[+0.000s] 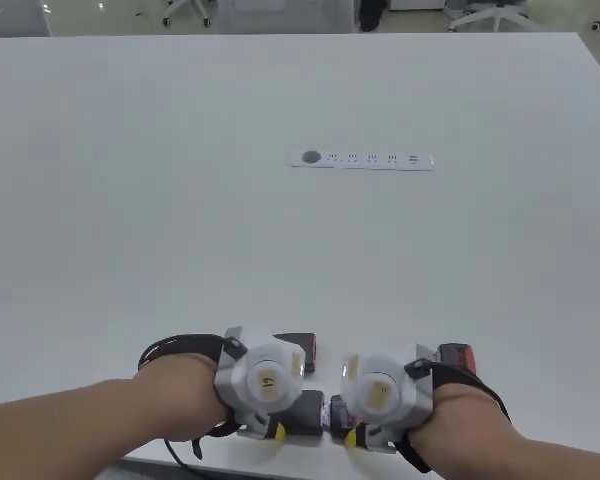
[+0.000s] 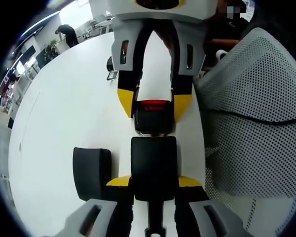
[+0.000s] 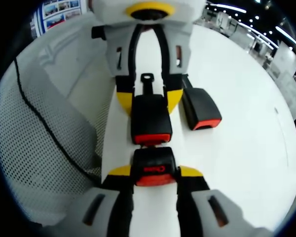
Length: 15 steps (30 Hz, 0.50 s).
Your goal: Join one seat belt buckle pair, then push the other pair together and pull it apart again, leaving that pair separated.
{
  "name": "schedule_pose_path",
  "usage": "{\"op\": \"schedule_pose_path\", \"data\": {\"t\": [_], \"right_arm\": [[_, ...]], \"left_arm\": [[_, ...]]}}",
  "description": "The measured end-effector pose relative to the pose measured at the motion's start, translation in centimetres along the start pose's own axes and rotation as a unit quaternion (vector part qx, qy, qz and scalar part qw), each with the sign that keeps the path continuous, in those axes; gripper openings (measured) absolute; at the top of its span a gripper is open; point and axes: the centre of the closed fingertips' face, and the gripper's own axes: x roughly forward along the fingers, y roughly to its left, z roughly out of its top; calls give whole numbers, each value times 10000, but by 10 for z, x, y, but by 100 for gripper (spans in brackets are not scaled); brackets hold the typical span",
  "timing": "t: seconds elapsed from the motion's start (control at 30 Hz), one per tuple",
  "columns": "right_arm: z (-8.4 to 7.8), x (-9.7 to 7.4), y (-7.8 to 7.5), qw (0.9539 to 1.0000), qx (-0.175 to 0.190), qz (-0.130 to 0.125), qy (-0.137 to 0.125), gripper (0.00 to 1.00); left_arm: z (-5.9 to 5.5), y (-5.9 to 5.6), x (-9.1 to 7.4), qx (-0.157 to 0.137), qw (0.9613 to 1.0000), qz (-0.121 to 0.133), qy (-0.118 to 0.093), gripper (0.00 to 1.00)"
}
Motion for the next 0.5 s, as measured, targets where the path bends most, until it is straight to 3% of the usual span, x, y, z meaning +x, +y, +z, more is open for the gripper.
{"op": "schedule_pose_path", "data": {"t": [0.1,0.27,0.5], "right_arm": [[-2,-2,-2,9999,-39,24,-115,31],[-1,-3,-1,9997,33,60,-217,30],[-1,-2,-1,9994,160,108,-272,31]], "left_arm": [[-1,0,0,-27,10000,3,16,32],[-3,1,0,-150,9997,19,-189,31],[-2,1,1,-151,9997,28,-209,32]]}}
